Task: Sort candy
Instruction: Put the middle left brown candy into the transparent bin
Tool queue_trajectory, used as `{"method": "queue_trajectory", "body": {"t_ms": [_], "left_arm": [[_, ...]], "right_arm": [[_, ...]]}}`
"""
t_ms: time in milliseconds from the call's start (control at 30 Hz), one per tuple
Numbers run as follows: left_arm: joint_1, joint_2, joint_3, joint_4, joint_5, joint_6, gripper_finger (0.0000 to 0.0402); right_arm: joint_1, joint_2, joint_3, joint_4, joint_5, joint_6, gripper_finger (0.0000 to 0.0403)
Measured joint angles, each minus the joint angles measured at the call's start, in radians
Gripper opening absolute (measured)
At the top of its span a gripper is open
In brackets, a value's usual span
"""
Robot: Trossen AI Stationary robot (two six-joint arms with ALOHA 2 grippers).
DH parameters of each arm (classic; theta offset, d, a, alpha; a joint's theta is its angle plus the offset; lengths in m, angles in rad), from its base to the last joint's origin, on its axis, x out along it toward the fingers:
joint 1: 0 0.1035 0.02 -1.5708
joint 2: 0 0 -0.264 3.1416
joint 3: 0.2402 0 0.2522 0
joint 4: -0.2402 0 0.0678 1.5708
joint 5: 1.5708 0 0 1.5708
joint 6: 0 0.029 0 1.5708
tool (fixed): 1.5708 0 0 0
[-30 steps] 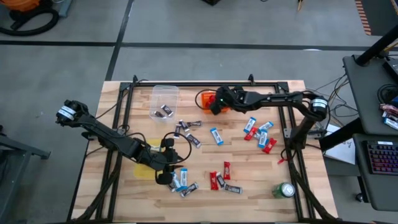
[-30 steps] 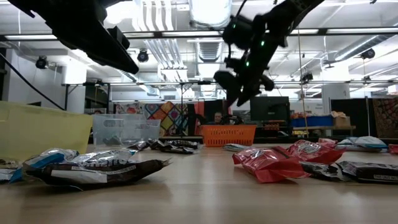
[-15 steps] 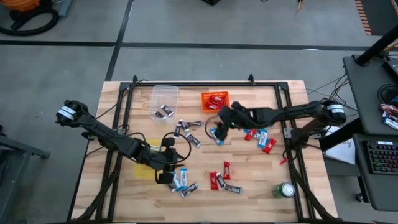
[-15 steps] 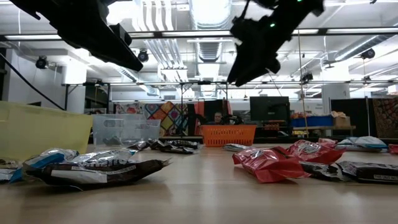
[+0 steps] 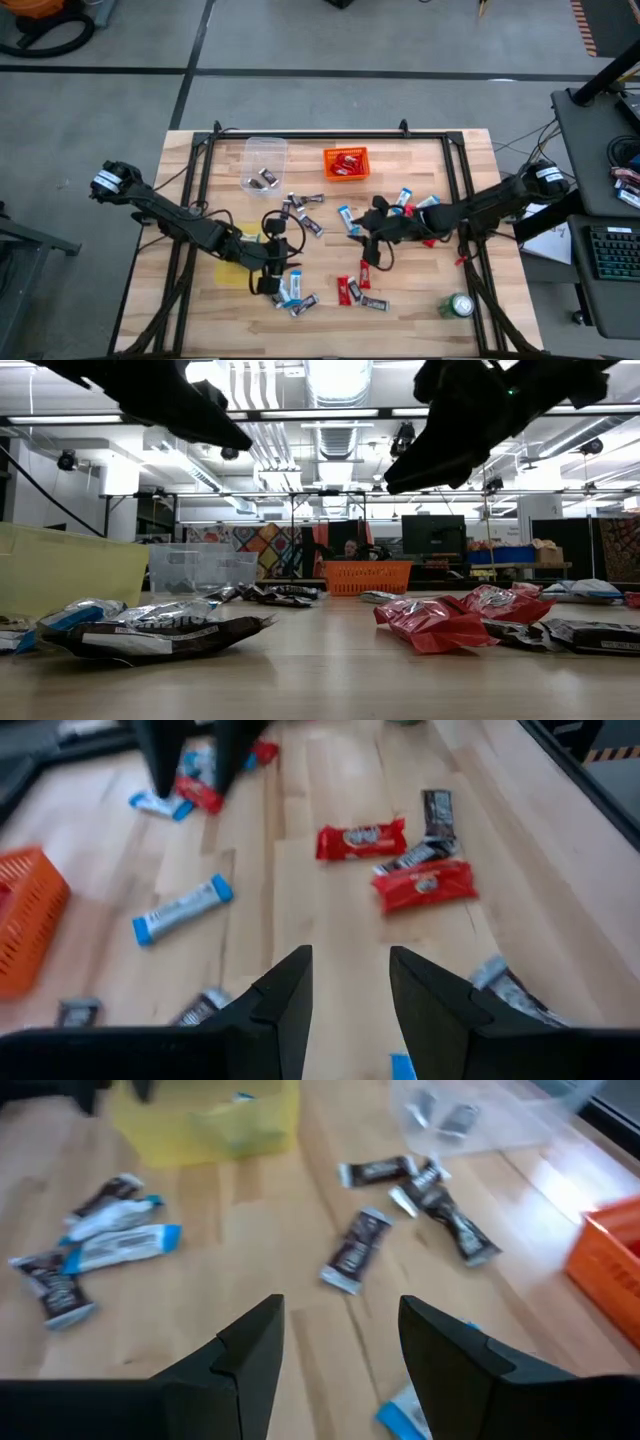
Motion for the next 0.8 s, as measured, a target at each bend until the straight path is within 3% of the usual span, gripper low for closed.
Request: {"method": "queue_trajectory", "body": {"t_ms": [133, 400, 633, 800], "left_arm": [[0.028, 0.000, 0.000, 0.020, 0.026, 0.106, 0.0118], [0.167, 0.000, 0.000, 0.015, 0.262, 0.255, 0.0118], [0.285, 0.000, 0.000, -0.035, 0.273, 0.349, 0.0122], [0.346, 0.000, 0.000, -0.083, 0.273, 0.404, 0.0149]], "right_arm": [[0.025, 0.000, -0.027, 0.084, 0.000, -0.066, 0.0180], [0.029, 0.001, -0.034, 0.131, 0.000, -0.104, 0.0178], [0.029, 0.002, -0.034, 0.128, 0.000, -0.094, 0.0176], [0.029, 0.003, -0.034, 0.126, 0.000, -0.076, 0.0176]]}}
